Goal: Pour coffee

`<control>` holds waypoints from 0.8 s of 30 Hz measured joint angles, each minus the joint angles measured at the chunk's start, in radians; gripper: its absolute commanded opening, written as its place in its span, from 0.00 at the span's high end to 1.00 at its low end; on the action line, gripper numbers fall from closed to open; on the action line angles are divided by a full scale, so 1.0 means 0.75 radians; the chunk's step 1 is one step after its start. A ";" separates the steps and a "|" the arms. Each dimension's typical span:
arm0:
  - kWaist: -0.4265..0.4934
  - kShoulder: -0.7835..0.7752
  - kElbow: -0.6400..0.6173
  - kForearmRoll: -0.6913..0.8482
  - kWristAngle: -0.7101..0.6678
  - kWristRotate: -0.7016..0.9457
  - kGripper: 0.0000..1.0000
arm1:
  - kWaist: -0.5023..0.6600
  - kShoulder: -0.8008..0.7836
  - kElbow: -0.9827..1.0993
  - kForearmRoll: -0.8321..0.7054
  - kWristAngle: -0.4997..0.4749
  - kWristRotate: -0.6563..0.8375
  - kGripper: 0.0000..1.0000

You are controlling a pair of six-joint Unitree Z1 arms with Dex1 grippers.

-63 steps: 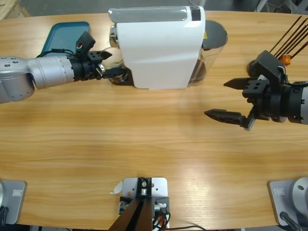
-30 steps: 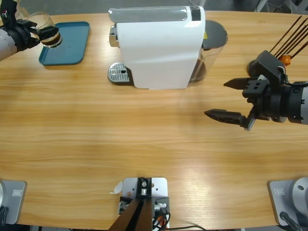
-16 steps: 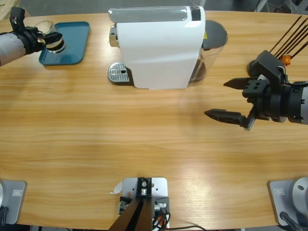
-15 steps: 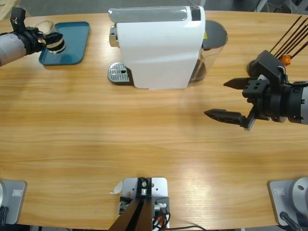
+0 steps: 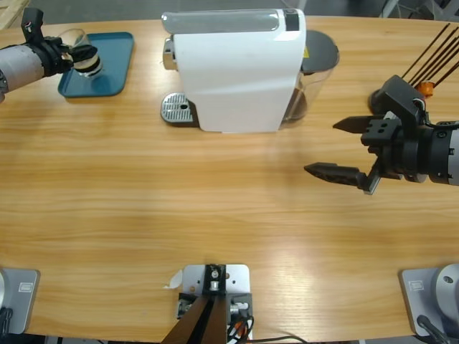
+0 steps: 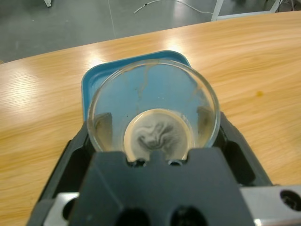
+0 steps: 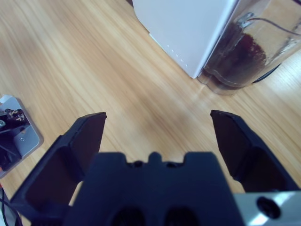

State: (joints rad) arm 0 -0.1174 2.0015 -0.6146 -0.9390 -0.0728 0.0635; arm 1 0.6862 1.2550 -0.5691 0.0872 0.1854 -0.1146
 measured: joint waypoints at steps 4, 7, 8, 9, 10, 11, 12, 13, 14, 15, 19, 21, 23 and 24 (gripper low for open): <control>0.000 0.000 -0.012 0.102 0.000 0.000 0.70 | 0.000 0.000 0.000 0.000 0.000 0.000 0.00; 0.001 -0.005 -0.019 0.159 0.000 0.000 0.70 | 0.000 0.000 0.000 0.000 0.000 0.000 0.00; 0.002 -0.008 -0.026 0.174 0.000 0.000 0.67 | 0.000 0.000 0.000 0.000 0.000 0.000 0.00; 0.003 -0.010 -0.035 0.192 0.000 0.000 0.58 | 0.000 0.000 0.000 0.000 0.000 0.000 0.00; 0.003 -0.011 -0.048 0.213 0.000 0.000 0.41 | 0.000 0.000 0.000 0.000 0.000 0.000 0.00; 0.003 -0.011 -0.063 0.232 0.000 0.000 0.25 | 0.000 0.000 0.000 0.000 0.000 0.000 0.00; 0.004 -0.011 -0.075 0.251 0.000 0.000 0.13 | 0.000 0.000 0.000 0.000 0.000 0.000 0.00; 0.004 -0.011 -0.081 0.265 0.000 0.000 0.07 | 0.000 0.000 0.000 0.000 0.000 0.000 0.00; 0.004 -0.013 -0.085 0.273 0.000 0.000 0.03 | 0.000 0.000 0.000 0.000 0.000 0.000 0.00; 0.004 -0.015 -0.086 0.279 0.000 0.000 0.01 | 0.000 0.000 0.000 0.000 0.000 0.000 0.00; 0.005 -0.017 -0.084 0.296 -0.001 0.000 0.00 | 0.000 0.000 0.000 0.000 0.000 0.000 0.00; 0.007 -0.017 -0.075 0.304 -0.004 0.000 0.00 | 0.000 0.000 0.000 0.000 0.000 0.000 0.00; 0.008 -0.017 -0.068 0.308 -0.008 0.000 0.00 | 0.000 0.000 0.000 0.000 0.000 0.000 0.00; 0.008 -0.021 -0.064 0.308 -0.008 0.000 0.00 | 0.000 0.000 0.000 0.000 0.000 0.000 0.00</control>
State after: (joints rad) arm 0 -0.1117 1.9858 -0.6629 -0.7076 -0.0787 0.0636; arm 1 0.6862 1.2550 -0.5691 0.0872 0.1854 -0.1146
